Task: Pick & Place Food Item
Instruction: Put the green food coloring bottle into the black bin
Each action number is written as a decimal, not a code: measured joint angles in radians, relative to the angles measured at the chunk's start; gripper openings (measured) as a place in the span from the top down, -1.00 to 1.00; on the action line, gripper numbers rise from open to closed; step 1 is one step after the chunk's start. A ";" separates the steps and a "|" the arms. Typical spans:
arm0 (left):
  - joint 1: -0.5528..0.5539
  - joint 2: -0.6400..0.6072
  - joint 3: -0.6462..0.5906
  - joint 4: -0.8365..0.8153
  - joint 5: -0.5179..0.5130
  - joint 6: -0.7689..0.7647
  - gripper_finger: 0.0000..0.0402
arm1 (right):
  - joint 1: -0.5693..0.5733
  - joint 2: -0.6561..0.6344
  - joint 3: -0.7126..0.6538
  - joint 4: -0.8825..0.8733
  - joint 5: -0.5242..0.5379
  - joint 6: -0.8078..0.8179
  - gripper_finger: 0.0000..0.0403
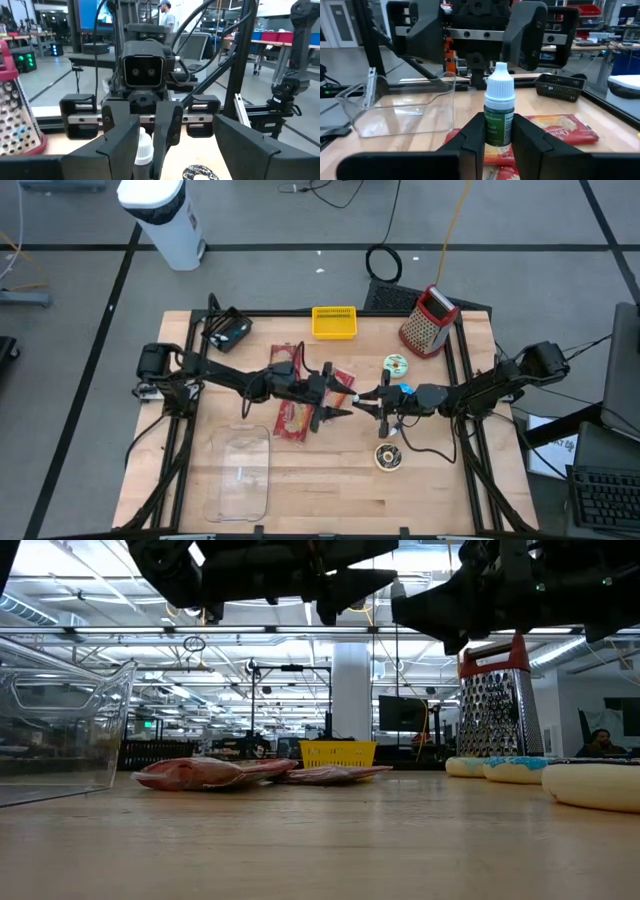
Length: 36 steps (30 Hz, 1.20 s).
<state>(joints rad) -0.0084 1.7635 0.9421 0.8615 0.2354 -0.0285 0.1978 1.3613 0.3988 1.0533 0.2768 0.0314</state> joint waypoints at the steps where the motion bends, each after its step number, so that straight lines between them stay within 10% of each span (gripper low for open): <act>1: -0.002 0.000 0.000 0.000 0.000 0.001 -0.27 | 0.000 0.000 0.000 0.006 -0.002 -0.002 0.68; 14: -0.004 0.000 0.001 -0.025 -0.155 -0.002 -0.27 | 0.000 -0.001 0.025 0.046 -0.019 -0.029 0.68; 36: -0.001 0.040 0.014 0.007 -0.117 -0.037 -0.27 | 0.000 0.053 0.029 0.111 -0.018 -0.040 0.68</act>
<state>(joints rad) -0.0097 1.8039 0.9561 0.8688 0.1184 -0.0655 0.1978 1.4141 0.4274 1.1642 0.2584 -0.0084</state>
